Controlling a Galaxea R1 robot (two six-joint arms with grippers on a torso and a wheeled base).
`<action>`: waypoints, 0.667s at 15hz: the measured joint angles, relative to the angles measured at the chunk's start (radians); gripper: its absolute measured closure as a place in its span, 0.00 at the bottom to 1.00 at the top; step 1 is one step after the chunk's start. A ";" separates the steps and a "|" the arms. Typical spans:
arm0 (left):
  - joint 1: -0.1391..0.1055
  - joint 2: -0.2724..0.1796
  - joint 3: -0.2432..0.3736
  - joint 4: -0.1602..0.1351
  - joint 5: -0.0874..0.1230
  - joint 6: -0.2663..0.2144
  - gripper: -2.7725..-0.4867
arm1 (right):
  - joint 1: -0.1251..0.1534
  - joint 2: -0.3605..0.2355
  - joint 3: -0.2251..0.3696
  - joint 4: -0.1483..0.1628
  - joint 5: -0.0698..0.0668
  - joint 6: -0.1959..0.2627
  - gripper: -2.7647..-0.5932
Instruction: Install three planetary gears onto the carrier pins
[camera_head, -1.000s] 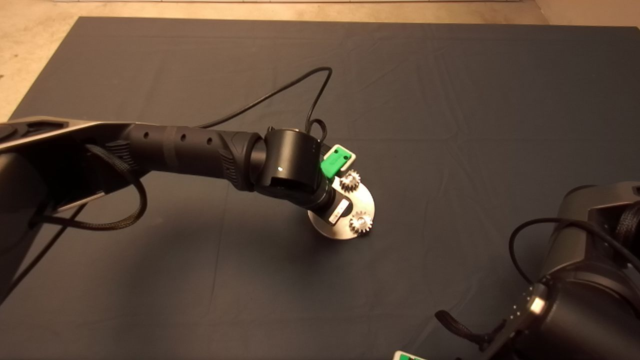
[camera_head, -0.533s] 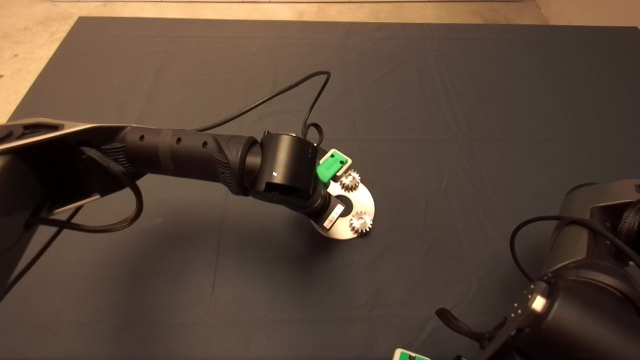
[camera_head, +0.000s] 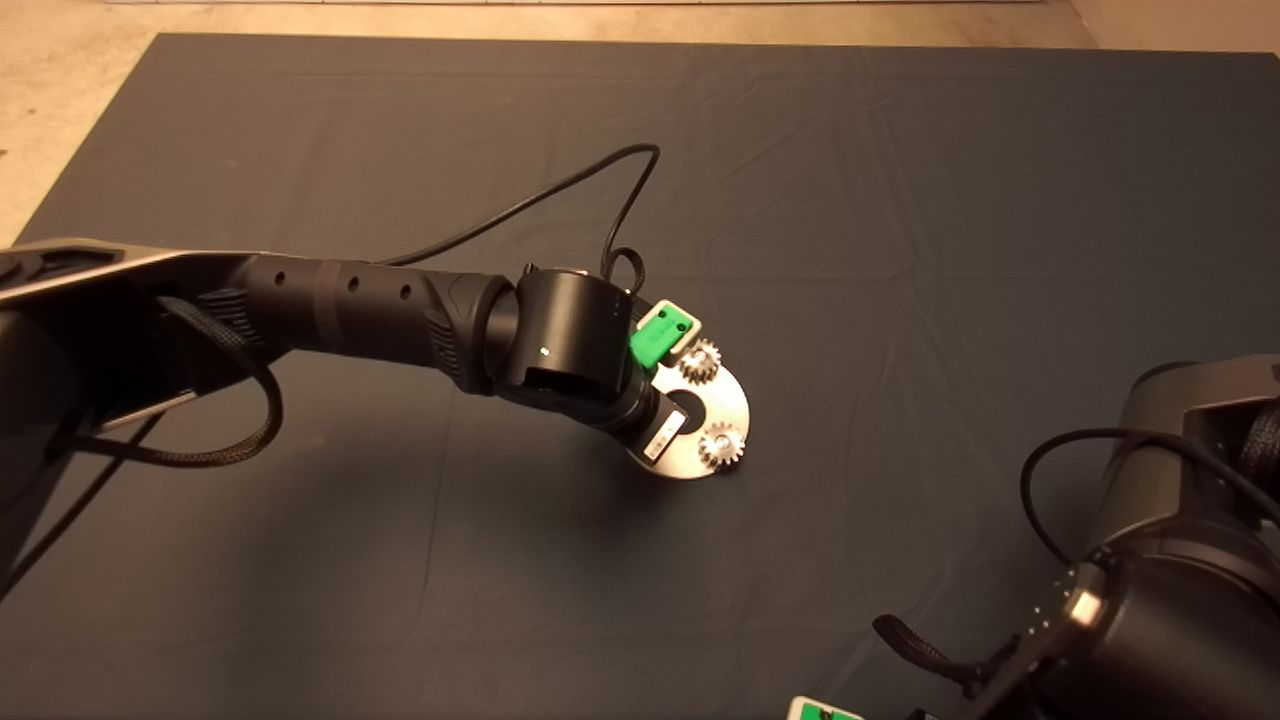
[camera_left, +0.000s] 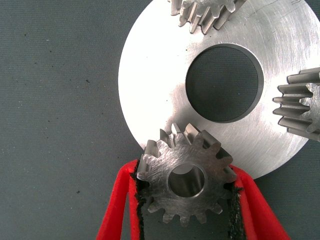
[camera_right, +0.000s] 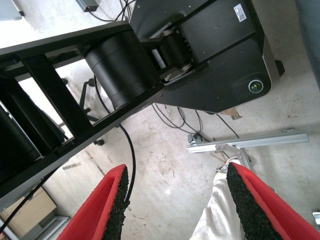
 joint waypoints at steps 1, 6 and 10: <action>0.000 0.000 0.000 0.001 0.000 0.000 0.91 | 0.003 0.000 0.000 0.000 0.000 0.000 0.61; 0.003 0.000 0.001 0.016 0.000 -0.001 0.91 | 0.003 0.000 0.000 0.001 0.000 -0.001 0.61; 0.004 0.000 0.001 0.029 0.001 -0.003 0.91 | 0.017 0.000 0.000 0.001 0.000 -0.002 0.61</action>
